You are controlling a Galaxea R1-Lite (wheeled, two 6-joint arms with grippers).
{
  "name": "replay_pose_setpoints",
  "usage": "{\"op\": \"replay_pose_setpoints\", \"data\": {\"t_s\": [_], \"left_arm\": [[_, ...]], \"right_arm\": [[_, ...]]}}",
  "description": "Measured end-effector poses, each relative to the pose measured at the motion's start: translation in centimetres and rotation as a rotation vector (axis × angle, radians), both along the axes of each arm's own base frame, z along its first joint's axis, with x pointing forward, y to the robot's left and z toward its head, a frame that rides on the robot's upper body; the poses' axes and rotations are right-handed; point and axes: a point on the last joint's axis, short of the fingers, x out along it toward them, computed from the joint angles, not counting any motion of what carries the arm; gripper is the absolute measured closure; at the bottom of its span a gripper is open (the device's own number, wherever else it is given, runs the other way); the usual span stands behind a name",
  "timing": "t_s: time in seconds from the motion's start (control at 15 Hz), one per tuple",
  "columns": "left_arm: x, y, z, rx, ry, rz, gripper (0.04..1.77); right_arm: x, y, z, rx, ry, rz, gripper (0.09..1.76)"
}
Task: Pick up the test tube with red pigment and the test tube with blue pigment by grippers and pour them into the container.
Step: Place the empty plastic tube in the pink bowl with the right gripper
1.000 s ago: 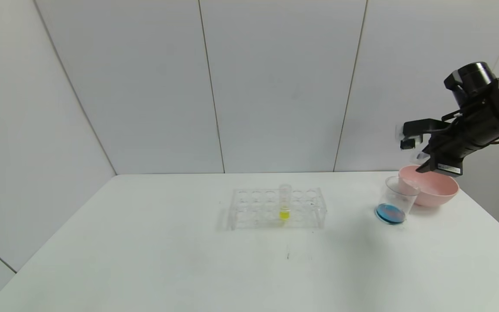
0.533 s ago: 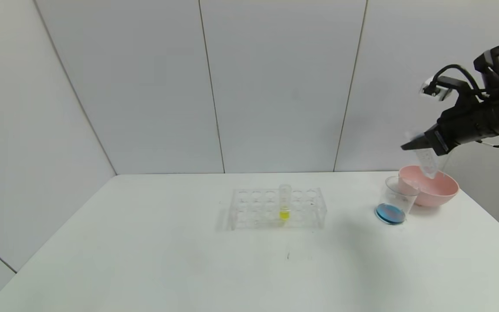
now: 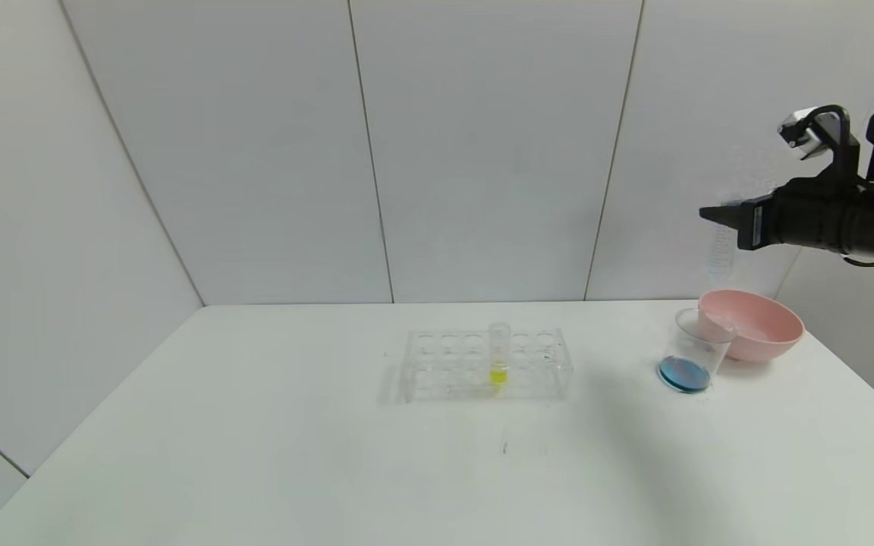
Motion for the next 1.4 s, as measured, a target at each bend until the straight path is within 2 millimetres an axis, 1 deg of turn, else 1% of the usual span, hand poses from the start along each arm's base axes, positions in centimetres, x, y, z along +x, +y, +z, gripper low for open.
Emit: {"op": "replay_pose_setpoints", "data": {"t_s": [0.13, 0.2, 0.33, 0.47, 0.6, 0.87, 1.07, 1.27, 1.4], "left_arm": [[0.0, 0.0, 0.0, 0.0, 0.0, 0.0, 0.05], [0.0, 0.0, 0.0, 0.0, 0.0, 0.0, 0.05], [0.0, 0.0, 0.0, 0.0, 0.0, 0.0, 0.05], [0.0, 0.0, 0.0, 0.0, 0.0, 0.0, 0.05], [0.0, 0.0, 0.0, 0.0, 0.0, 0.0, 0.05], [0.0, 0.0, 0.0, 0.0, 0.0, 0.0, 0.05], [0.0, 0.0, 0.0, 0.0, -0.001, 0.0, 0.05], [0.0, 0.0, 0.0, 0.0, 0.0, 0.0, 0.05], [0.0, 0.0, 0.0, 0.0, 0.0, 0.0, 0.05]], "right_arm": [[-0.7, -0.1, -0.6, 0.104, -0.077, -0.091, 1.32], [-1.0, -0.2, -0.9, 0.162, -0.093, -0.115, 1.32], [-1.7, -0.3, -2.2, 0.213, -0.091, -0.137, 1.32], [-2.5, -0.6, -3.5, 0.219, -0.092, -0.148, 1.32], [-3.0, -0.8, -4.4, 0.213, -0.112, -0.15, 1.32], [-3.0, -1.3, -5.0, 0.199, -0.103, -0.164, 1.32], [-2.2, -3.2, -5.4, 0.177, -0.117, -0.215, 1.32], [-0.7, -6.2, -6.3, 0.16, -0.137, -0.286, 1.32], [0.4, -8.4, -7.2, 0.154, -0.131, -0.338, 1.32]]}}
